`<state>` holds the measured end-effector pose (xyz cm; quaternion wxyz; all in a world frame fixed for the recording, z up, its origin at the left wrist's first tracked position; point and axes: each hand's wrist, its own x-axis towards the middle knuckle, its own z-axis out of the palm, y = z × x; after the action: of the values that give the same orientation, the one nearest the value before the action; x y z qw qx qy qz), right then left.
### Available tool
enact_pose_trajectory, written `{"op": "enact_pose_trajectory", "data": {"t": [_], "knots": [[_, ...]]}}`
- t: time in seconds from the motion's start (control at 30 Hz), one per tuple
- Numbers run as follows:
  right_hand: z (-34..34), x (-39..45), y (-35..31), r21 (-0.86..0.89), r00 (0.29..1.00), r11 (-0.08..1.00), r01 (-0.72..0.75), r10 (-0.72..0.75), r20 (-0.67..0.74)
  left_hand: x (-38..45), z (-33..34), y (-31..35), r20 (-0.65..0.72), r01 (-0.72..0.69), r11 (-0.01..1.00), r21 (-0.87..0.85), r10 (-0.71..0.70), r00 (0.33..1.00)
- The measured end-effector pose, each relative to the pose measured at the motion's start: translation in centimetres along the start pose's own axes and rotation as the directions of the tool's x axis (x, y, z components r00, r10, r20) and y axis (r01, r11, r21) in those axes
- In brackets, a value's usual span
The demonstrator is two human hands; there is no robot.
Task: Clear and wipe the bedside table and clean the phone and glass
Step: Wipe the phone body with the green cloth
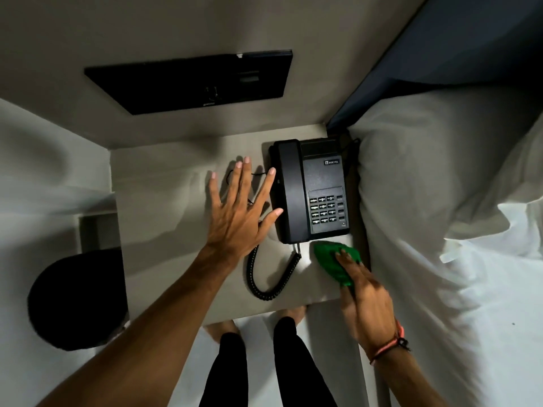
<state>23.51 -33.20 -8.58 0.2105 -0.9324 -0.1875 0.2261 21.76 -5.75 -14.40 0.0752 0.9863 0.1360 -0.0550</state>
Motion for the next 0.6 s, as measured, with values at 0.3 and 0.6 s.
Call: {"op": "enact_pose_trajectory", "data": {"t": [0.3, 0.6], "knots": [[-3.0, 9.1, -11.5, 0.239, 0.871, 0.947, 0.214, -0.074, -0.485, -0.8, 0.9, -2.7, -0.008, 0.014, 1.000, -0.014, -0.014, 1.000], [3.1, 13.1, -10.8, -0.387, 0.898, 0.859, 0.336, -0.416, -0.143, -0.2, 2.7, -1.7, 0.116, 0.054, 0.993, -0.105, -0.042, 0.992]]}}
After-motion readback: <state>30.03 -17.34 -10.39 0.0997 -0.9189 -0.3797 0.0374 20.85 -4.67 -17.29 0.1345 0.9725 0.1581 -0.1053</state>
